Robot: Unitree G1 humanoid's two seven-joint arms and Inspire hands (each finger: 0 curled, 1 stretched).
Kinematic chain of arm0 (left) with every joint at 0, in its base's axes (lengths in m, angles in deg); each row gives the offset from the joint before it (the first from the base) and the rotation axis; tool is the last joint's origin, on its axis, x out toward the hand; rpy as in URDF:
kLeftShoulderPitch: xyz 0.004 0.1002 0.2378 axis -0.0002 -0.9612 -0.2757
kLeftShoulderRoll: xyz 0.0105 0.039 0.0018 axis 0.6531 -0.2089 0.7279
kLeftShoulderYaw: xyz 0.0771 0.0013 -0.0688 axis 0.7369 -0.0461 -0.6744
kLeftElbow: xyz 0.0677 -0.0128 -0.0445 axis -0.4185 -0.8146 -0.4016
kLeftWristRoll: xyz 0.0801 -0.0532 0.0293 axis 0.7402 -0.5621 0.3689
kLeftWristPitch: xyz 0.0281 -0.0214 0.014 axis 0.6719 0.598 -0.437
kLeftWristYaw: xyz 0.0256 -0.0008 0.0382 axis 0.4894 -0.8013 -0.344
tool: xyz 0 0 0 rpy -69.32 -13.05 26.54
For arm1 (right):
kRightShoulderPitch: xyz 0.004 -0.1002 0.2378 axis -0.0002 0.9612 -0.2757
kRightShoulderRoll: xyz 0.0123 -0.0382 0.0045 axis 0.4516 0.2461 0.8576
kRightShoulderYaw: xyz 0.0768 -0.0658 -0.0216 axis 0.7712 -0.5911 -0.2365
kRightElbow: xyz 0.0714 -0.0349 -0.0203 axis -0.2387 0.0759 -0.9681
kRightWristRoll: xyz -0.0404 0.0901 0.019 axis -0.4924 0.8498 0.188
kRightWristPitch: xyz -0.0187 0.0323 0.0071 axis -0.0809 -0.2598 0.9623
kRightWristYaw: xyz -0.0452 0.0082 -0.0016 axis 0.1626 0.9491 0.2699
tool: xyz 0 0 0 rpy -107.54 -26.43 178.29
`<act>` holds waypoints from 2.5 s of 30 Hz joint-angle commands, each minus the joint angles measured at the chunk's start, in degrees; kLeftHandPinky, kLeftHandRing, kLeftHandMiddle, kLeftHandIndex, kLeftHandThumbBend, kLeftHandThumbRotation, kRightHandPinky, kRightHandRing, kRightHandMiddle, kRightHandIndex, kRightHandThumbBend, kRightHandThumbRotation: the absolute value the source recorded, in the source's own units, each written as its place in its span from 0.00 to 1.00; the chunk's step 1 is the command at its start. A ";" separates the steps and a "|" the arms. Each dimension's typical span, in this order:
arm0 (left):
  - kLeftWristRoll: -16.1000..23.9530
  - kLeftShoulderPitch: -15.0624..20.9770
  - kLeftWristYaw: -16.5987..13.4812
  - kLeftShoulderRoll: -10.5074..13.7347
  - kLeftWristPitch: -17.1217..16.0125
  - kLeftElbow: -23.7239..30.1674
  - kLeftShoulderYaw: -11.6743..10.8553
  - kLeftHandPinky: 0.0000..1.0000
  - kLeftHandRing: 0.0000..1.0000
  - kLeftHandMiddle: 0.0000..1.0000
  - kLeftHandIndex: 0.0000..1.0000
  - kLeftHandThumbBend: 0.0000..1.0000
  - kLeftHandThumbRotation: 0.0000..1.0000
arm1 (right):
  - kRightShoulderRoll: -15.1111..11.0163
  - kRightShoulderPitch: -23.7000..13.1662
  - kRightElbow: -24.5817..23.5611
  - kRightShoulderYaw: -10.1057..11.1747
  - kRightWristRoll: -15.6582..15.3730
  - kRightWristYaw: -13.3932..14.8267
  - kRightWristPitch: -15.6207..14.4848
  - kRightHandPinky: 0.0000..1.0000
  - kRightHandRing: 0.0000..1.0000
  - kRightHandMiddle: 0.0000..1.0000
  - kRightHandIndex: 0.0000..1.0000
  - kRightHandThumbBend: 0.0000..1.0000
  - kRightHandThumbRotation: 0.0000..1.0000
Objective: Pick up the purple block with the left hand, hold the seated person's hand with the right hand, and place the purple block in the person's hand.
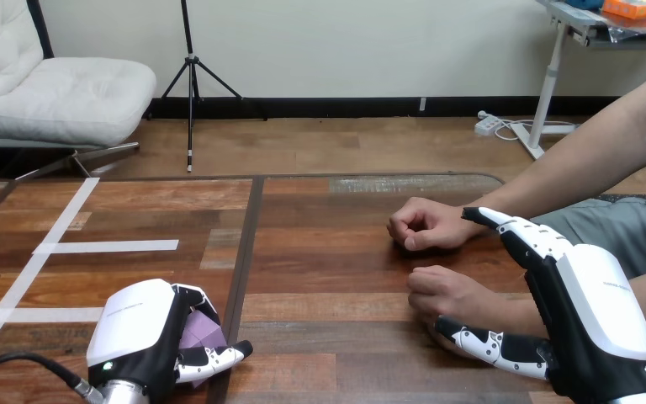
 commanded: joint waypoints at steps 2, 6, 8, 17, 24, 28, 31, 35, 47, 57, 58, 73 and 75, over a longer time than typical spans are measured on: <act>-3.63 1.81 -1.10 -0.06 -4.04 -1.98 0.06 0.22 0.30 0.39 0.42 0.49 0.28 | -0.45 -2.44 -2.26 0.14 0.35 0.38 0.53 0.89 0.86 0.84 0.84 0.70 0.18; -9.54 1.85 0.63 -0.59 -8.22 -3.25 -1.29 0.23 0.31 0.39 0.43 0.55 0.24 | -0.42 -2.49 -2.25 0.10 0.49 0.32 0.53 0.89 0.86 0.84 0.84 0.70 0.18; -12.96 1.84 1.61 -0.92 -10.60 -4.02 -2.02 0.23 0.31 0.40 0.43 0.58 0.22 | -0.45 -2.54 -2.19 0.09 0.47 0.36 0.58 0.89 0.86 0.84 0.84 0.70 0.18; -22.40 2.36 2.97 -1.60 -19.67 -7.83 -3.48 0.26 0.34 0.42 0.45 0.75 0.22 | -0.60 -2.87 -2.00 0.12 0.38 0.33 0.57 0.89 0.86 0.85 0.84 0.70 0.17; -25.89 3.30 2.58 -2.28 -25.85 -11.20 -4.27 0.29 0.36 0.44 0.47 0.80 0.23 | -0.58 -3.11 -1.94 0.09 0.34 0.31 0.47 0.89 0.86 0.85 0.84 0.70 0.16; -28.04 4.14 3.24 -2.71 -29.53 -13.55 -4.65 0.30 0.37 0.45 0.47 0.80 0.23 | -0.47 -3.17 -2.05 0.03 0.34 0.17 0.22 0.89 0.86 0.84 0.84 0.70 0.16; -28.32 4.37 3.23 -2.89 -30.06 -14.05 -4.77 0.30 0.38 0.46 0.48 0.80 0.23 | -0.42 -3.23 -2.08 -0.02 0.29 0.13 0.12 0.89 0.86 0.84 0.84 0.70 0.16; -28.49 4.84 3.09 -3.14 -31.54 -15.15 -4.99 0.31 0.38 0.46 0.48 0.80 0.24 | -0.40 -3.30 -2.11 -0.06 0.26 0.10 0.07 0.89 0.86 0.84 0.84 0.70 0.17; -33.08 5.42 7.10 -4.47 -32.95 -16.69 -5.82 0.31 0.38 0.46 0.48 0.82 0.21 | -0.40 -3.31 -2.30 0.04 0.27 -0.08 -0.18 0.88 0.86 0.84 0.84 0.71 0.17; -37.38 5.60 10.98 -5.76 -34.34 -17.31 -7.08 0.32 0.38 0.45 0.47 0.86 0.19 | -0.39 -3.16 -2.56 0.16 0.27 -0.09 -0.39 0.89 0.86 0.84 0.84 0.71 0.14; -37.56 5.63 11.15 -5.82 -34.52 -17.39 -7.16 0.32 0.38 0.45 0.47 0.86 0.19 | -0.42 -3.15 -2.55 0.16 0.27 -0.07 -0.38 0.89 0.86 0.84 0.84 0.71 0.14; -41.36 6.16 14.78 -7.21 -36.71 -19.10 -8.92 0.33 0.39 0.45 0.47 0.87 0.17 | -0.33 -3.27 -2.40 0.10 0.44 0.15 -0.33 0.88 0.86 0.84 0.84 0.71 0.14; -41.84 6.25 15.41 -7.38 -37.09 -19.40 -9.15 0.33 0.39 0.45 0.47 0.87 0.17 | -0.34 -3.30 -2.39 0.09 0.39 0.16 -0.33 0.88 0.86 0.84 0.84 0.71 0.13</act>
